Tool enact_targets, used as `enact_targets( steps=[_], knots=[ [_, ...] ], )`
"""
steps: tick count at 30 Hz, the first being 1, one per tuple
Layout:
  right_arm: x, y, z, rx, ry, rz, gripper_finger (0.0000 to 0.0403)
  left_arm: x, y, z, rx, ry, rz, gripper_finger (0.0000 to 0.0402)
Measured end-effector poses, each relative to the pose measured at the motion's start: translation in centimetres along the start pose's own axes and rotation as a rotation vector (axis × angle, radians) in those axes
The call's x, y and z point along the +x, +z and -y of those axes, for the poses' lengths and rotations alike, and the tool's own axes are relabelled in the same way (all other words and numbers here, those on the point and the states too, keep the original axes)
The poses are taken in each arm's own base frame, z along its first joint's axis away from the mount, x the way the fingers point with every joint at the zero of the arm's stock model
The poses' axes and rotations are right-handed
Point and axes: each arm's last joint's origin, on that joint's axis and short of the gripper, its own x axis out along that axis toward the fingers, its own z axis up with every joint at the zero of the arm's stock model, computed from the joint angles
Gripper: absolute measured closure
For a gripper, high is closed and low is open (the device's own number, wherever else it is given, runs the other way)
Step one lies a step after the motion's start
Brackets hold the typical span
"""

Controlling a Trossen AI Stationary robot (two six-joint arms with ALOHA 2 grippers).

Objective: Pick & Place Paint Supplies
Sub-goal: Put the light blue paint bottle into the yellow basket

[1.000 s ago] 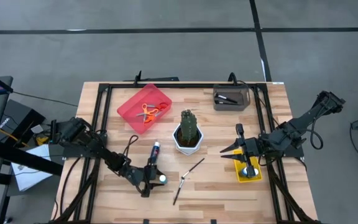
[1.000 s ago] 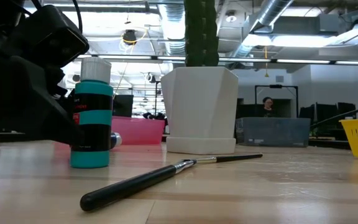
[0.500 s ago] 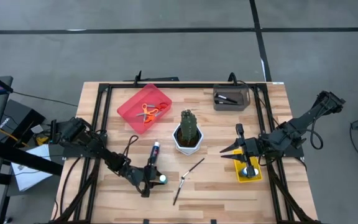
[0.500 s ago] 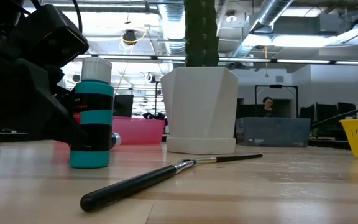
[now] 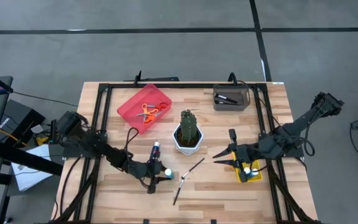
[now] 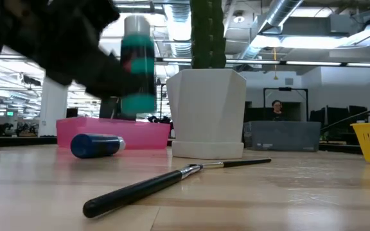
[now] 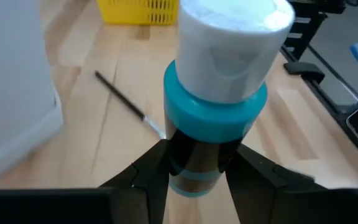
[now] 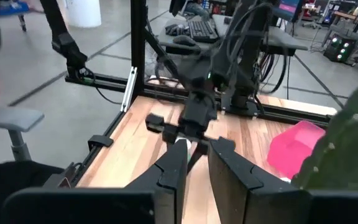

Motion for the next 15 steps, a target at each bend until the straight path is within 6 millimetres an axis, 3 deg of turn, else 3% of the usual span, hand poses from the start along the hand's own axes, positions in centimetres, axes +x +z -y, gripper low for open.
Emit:
enact_targets(
  steps=[12,15],
  knots=[
    [3.3,1.6,-1.5,-0.066,0.0,-0.089,0.0342,-2.5,11.5,2.8,0.115,0.056,-0.175,0.027],
    [3.8,1.9,-1.8,-0.094,0.0,-0.091,0.0342,-2.3,13.9,3.3,0.129,0.075,-0.191,0.027]
  ],
)
